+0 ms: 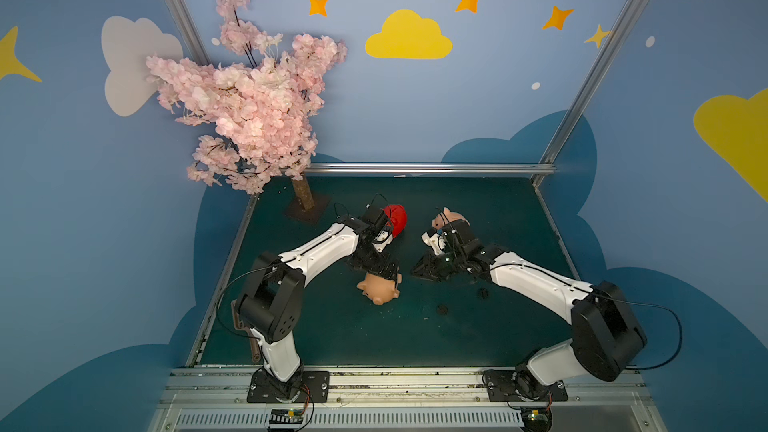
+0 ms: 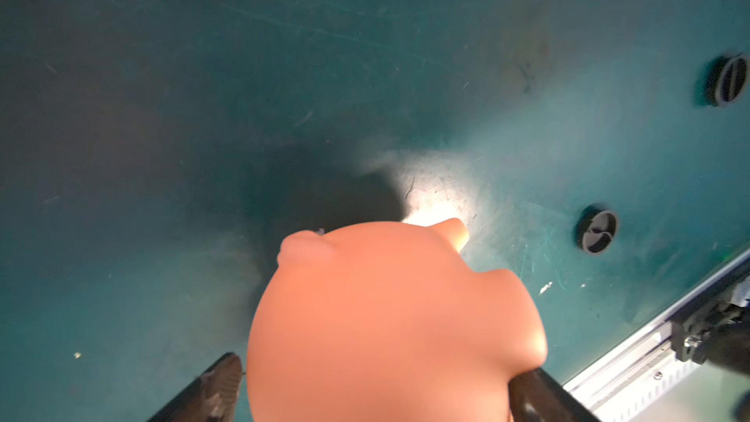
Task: Close piggy banks
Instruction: Adjust the piggy bank at the center of the board.
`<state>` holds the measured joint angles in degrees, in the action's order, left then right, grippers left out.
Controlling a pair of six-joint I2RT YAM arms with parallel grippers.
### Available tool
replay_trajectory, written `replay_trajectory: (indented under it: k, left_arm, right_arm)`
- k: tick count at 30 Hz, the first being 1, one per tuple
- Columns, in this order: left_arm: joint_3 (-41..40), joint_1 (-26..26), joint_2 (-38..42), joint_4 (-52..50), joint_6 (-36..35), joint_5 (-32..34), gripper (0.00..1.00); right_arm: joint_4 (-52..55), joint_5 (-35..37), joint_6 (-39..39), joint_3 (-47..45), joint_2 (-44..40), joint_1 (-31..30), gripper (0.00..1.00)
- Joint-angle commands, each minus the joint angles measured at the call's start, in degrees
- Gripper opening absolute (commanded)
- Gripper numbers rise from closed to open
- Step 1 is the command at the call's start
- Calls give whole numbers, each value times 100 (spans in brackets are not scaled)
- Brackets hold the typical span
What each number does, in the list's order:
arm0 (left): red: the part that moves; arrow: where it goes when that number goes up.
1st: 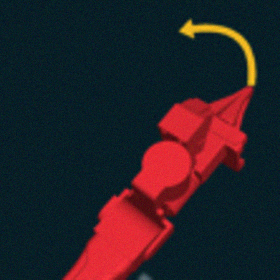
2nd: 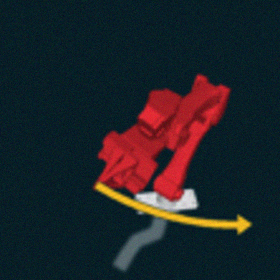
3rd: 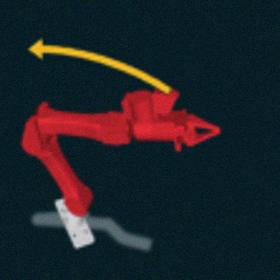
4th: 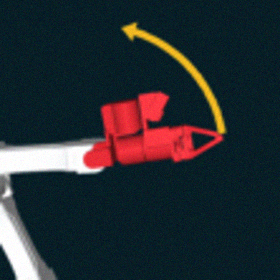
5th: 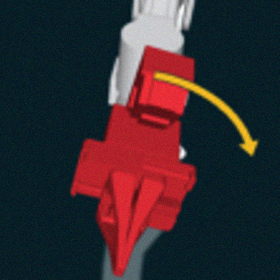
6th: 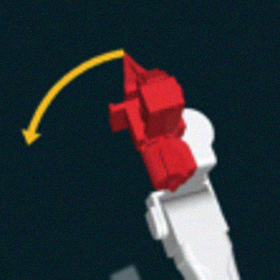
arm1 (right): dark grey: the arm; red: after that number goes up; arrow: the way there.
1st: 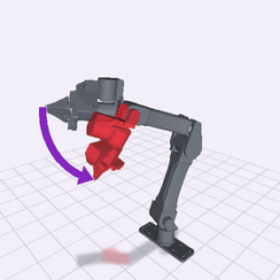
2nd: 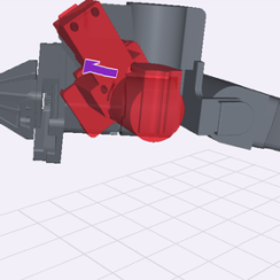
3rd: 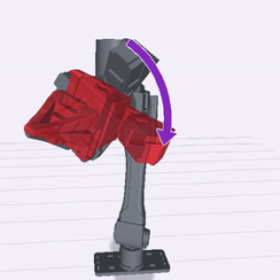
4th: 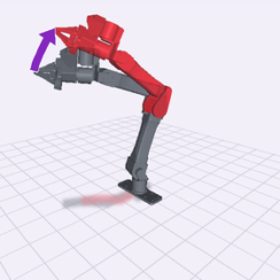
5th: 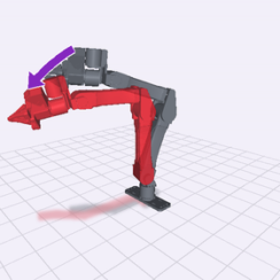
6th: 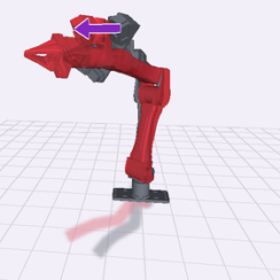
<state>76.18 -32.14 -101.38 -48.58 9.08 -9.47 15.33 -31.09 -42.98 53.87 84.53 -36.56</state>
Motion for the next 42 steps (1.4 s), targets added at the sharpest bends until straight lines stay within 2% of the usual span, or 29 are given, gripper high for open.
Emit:
replay_trajectory:
  k: [1,14,26,31,42]
  left_arm:
    - [133,-107,-5,-355,45,250,99]
    - [108,-356,150,-556,225,590,99]
    - [450,-291,-388,-925,184,1264,93]
    - [466,-160,-410,-939,303,1637,88]
    - [527,350,-639,-644,349,1812,82]
  right_arm:
    - [245,76,175,-116,-260,116,16]
    - [615,321,229,-253,-926,355,16]
    - [849,381,356,-87,-1063,467,16]
    - [842,343,405,-112,-1068,526,16]
    - [663,273,466,-254,-1080,632,16]
